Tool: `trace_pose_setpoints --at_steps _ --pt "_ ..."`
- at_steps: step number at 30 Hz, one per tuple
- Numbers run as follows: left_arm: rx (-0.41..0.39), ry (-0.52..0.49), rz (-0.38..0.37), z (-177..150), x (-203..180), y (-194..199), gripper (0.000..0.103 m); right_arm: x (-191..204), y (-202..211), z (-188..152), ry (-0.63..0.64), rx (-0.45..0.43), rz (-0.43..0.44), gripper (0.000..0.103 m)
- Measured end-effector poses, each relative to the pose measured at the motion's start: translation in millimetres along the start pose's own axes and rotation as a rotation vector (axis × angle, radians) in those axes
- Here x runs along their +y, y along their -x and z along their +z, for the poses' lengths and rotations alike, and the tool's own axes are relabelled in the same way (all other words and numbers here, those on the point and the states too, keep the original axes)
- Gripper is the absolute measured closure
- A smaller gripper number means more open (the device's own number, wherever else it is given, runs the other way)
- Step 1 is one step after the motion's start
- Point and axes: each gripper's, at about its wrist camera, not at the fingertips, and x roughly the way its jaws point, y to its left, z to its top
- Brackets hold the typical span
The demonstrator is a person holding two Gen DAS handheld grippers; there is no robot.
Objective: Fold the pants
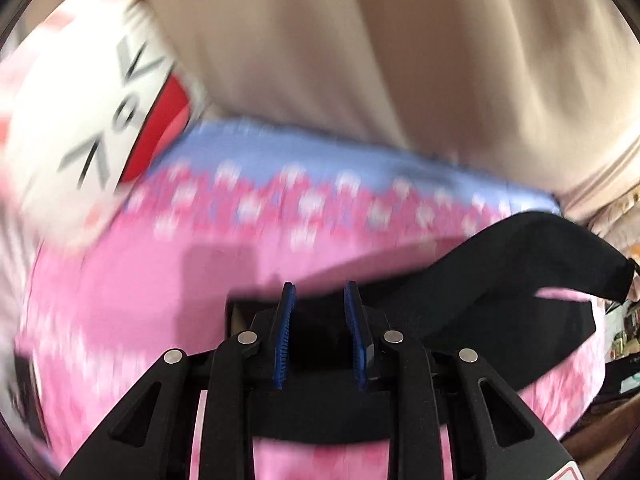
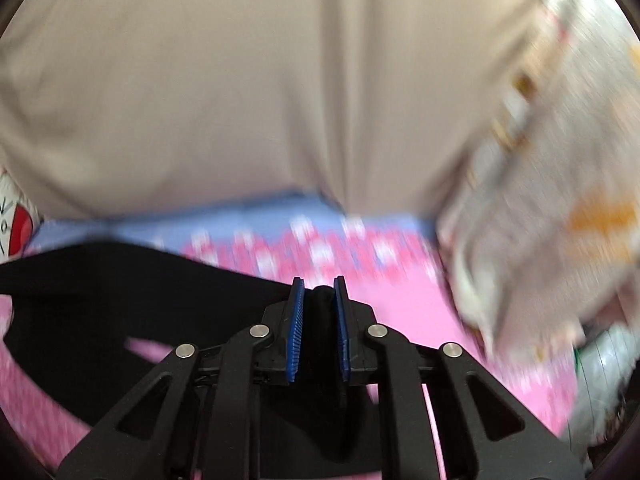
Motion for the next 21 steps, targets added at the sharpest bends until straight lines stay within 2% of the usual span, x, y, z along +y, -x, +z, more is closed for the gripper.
trace_pose_setpoints --at_steps 3,5,7,8,9,12,14,15,17,18,19,21 --pt "0.093 0.007 0.083 -53.6 15.8 -18.8 0.08 -26.0 -18.3 -56.7 -0.028 0.139 -0.05 0.089" --pt "0.161 0.034 0.132 -87.3 28.0 -41.8 0.08 -39.0 -45.4 -95.8 -0.073 0.23 -0.076 0.089" --pt "0.232 0.08 0.148 -118.7 38.8 -65.1 0.083 -51.0 -56.5 -127.3 -0.119 0.291 -0.102 0.089" --pt "0.249 0.08 0.171 -127.8 40.2 -68.4 0.097 -54.1 -59.5 -142.4 -0.14 0.309 -0.111 0.089" --pt "0.258 0.074 0.197 -134.1 41.2 -73.9 0.103 -57.1 -63.1 -152.8 -0.167 0.324 -0.119 0.088" --pt "0.211 0.138 0.184 -134.9 49.3 -66.7 0.101 -63.5 -55.0 -159.3 -0.249 0.302 -0.106 0.082" --pt "0.205 0.131 0.207 -132.1 48.5 -57.2 0.095 -66.8 -47.3 -157.5 -0.285 0.276 -0.099 0.078" --pt "0.199 0.115 0.226 -130.5 48.1 -51.9 0.091 -67.1 -38.2 -154.0 -0.289 0.255 -0.103 0.062" --pt "0.173 0.081 0.286 -125.1 43.9 -32.9 0.07 -70.3 -12.4 -150.5 -0.305 0.2 -0.155 0.046" --pt "0.152 0.07 0.325 -122.8 43.4 -26.2 0.048 -74.0 -2.0 -151.1 -0.327 0.177 -0.164 0.042" --pt "0.107 0.062 0.38 -120.5 41.2 -10.8 0.033 -80.2 10.7 -152.7 -0.366 0.15 -0.168 0.042" --pt "0.04 0.085 0.435 -113.2 47.7 4.9 0.031 -90.6 26.9 -152.7 -0.43 0.116 -0.186 0.042"
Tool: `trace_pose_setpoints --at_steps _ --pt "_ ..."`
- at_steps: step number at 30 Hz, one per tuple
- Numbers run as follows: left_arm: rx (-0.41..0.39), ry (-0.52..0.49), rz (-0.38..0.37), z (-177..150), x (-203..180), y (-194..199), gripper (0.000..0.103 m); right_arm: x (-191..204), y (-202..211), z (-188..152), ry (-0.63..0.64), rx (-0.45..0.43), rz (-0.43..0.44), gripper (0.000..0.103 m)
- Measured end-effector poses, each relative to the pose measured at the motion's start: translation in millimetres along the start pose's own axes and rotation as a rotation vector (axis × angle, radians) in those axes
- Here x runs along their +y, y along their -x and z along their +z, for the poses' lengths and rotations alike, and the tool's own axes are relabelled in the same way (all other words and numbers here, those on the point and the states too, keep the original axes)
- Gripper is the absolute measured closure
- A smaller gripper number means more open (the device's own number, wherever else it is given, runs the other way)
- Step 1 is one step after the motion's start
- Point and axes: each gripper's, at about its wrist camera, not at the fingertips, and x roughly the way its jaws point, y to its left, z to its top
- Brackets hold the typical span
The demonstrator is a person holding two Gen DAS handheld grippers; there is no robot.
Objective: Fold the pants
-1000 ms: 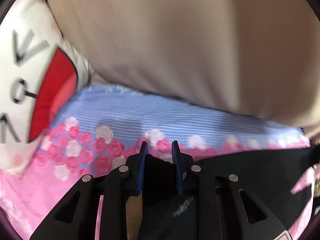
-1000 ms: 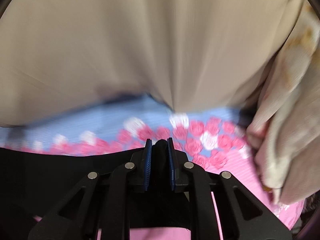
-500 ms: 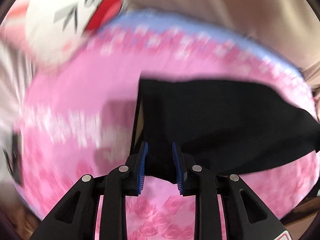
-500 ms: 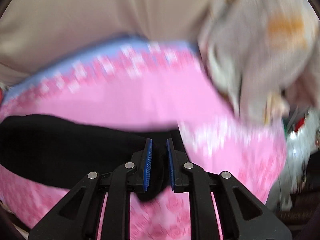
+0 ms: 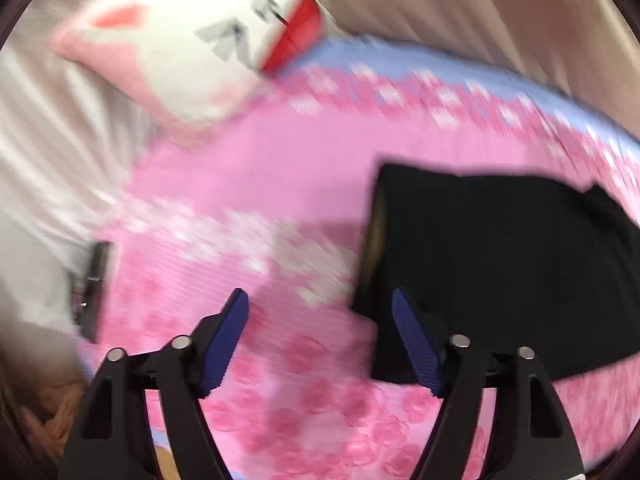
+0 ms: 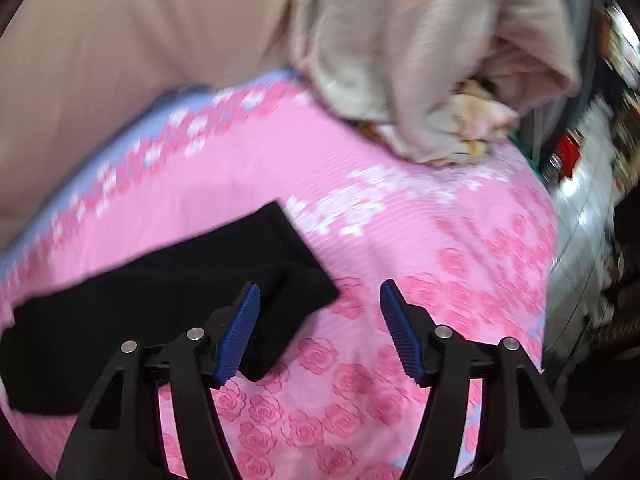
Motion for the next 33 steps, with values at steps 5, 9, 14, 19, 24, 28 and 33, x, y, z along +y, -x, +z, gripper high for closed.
trace_pose_setpoints --at_steps 5,9,14,19,24,28,33 --pt "-0.115 0.039 0.043 32.6 -20.6 29.9 0.031 19.1 -15.1 24.8 -0.005 0.033 0.056 0.042" --pt "-0.116 -0.031 -0.02 51.2 -89.2 32.0 0.03 29.8 -73.2 10.0 0.024 0.229 0.034 0.056" --pt "-0.039 -0.092 -0.1 42.5 -159.6 15.1 0.03 80.2 -11.9 42.3 0.228 -0.002 0.164 0.095" --pt "0.043 -0.128 -0.096 23.4 -187.9 -9.2 0.03 74.6 6.5 30.3 0.484 -0.169 -0.058 0.028" --pt "0.103 -0.134 -0.048 6.8 -197.2 -26.8 0.03 3.2 -55.5 -21.0 0.274 0.137 -0.279 0.05" --pt "0.1 -0.152 -0.018 -1.3 -197.7 -27.7 0.029 25.0 -27.5 -18.7 0.152 0.055 -0.123 0.041" --pt "0.126 -0.129 -0.001 -1.7 -196.7 -37.0 0.03 49.5 -69.5 9.1 0.075 0.125 -0.007 0.052"
